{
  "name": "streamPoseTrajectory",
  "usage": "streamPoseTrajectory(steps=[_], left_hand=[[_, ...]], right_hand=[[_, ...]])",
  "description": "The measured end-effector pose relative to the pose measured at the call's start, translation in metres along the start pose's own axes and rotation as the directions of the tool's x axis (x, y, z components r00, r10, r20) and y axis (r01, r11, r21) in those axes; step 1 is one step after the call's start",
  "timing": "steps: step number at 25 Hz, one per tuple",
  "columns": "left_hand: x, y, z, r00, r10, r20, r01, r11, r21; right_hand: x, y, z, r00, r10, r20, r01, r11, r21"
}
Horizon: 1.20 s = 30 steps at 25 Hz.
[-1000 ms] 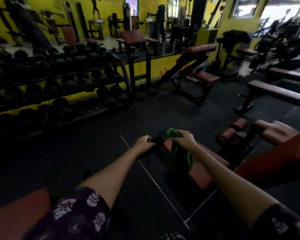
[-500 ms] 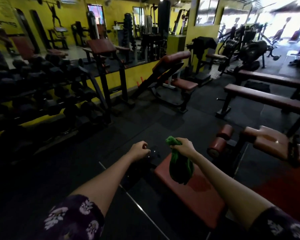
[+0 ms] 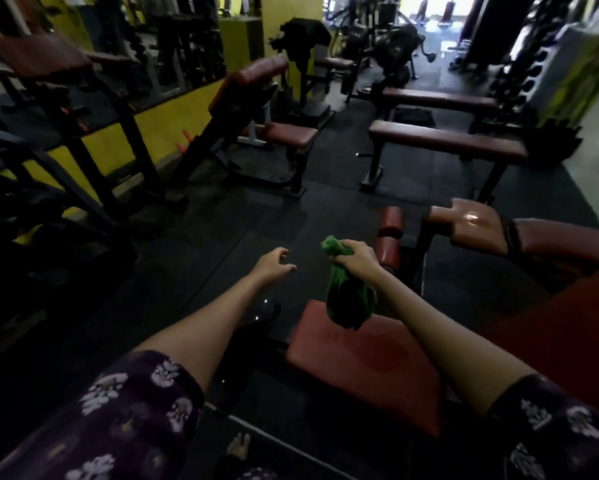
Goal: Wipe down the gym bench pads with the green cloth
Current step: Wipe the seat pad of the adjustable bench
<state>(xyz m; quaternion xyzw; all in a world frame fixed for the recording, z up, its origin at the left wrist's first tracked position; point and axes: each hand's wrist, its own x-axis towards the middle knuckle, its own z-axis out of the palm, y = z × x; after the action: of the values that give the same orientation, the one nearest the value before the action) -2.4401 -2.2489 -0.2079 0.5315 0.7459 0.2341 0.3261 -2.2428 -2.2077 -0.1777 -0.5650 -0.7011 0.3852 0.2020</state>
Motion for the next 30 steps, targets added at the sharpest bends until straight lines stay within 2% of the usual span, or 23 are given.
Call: streamPoseTrajectory(steps=[3,8,12,15,21,25,28,30], left_hand=[[0.049,-0.008,-0.007,0.989,0.062,0.135,-0.07,0.996,0.056],[0.1,-0.027,-0.014,0.942,0.107,0.32,-0.148,0.983,0.108],[0.112,-0.047,0.007,0.884,0.101,0.457,-0.172,0.978,0.118],[0.105,-0.066,0.032,0.851,0.1,0.515,-0.16,0.984,0.072],[0.101,-0.134,0.09,0.838,0.013,0.546,-0.103,0.985,0.136],[0.134,-0.193,0.159,0.826,-0.008,0.563,-0.132,0.969,0.208],[0.171,-0.236,0.218,0.859,0.057,0.508,-0.194,0.956,0.22],[0.196,-0.26,0.255,0.903,0.12,0.413,-0.229,0.947,0.225]], right_hand=[[0.028,-0.003,0.008,0.992,0.087,-0.094,-0.087,0.996,0.004],[0.034,-0.006,0.031,0.946,0.277,-0.169,-0.269,0.961,0.069],[0.02,0.018,0.061,0.87,0.447,-0.21,-0.425,0.894,0.14],[0.004,0.039,0.084,0.838,0.508,-0.198,-0.489,0.861,0.139],[0.011,0.11,0.142,0.815,0.576,-0.063,-0.579,0.812,-0.071],[0.048,0.178,0.198,0.849,0.528,-0.03,-0.508,0.797,-0.326],[0.091,0.233,0.245,0.893,0.436,-0.111,-0.44,0.796,-0.416],[0.11,0.27,0.285,0.907,0.409,-0.097,-0.409,0.805,-0.429]])
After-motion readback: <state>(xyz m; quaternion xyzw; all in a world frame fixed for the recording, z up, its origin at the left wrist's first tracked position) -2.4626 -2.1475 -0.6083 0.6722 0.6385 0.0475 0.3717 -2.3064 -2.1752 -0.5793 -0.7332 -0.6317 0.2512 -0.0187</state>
